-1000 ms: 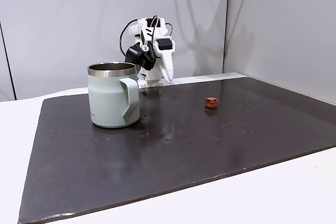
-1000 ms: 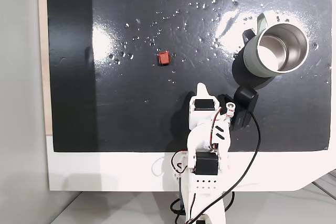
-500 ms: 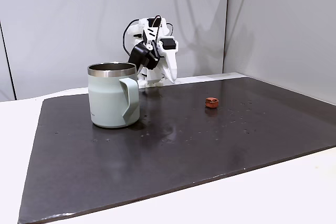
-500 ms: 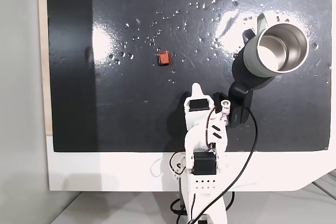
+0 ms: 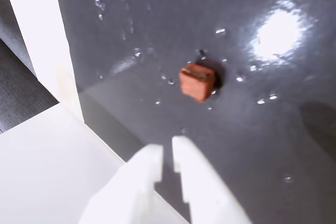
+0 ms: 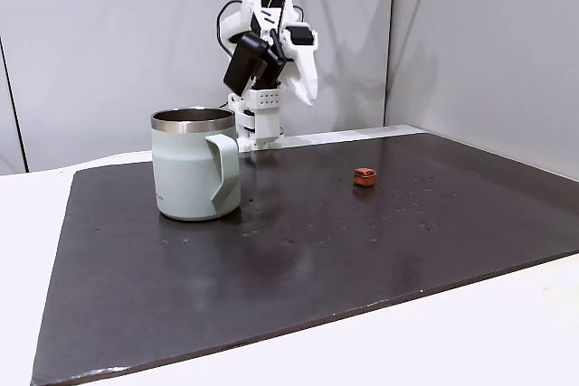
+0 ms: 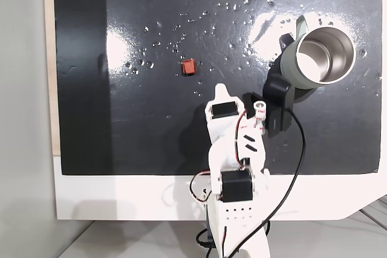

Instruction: Grasp a cube and put it in the cup.

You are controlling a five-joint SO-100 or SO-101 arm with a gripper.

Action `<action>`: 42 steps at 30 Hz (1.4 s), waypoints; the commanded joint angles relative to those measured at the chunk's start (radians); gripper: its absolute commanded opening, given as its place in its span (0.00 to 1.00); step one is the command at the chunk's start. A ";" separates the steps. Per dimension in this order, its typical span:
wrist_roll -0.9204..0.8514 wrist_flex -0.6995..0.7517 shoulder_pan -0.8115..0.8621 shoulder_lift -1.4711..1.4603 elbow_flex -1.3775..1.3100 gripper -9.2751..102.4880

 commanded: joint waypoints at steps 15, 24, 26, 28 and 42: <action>-0.005 0.189 -0.120 -0.713 -0.615 0.08; 0.014 0.347 -0.149 -1.025 -0.919 0.08; 0.017 0.362 -0.155 -1.068 -0.954 0.08; 0.023 0.379 -0.156 -1.111 -0.991 0.08; 0.029 0.391 -0.164 -1.215 -1.034 0.22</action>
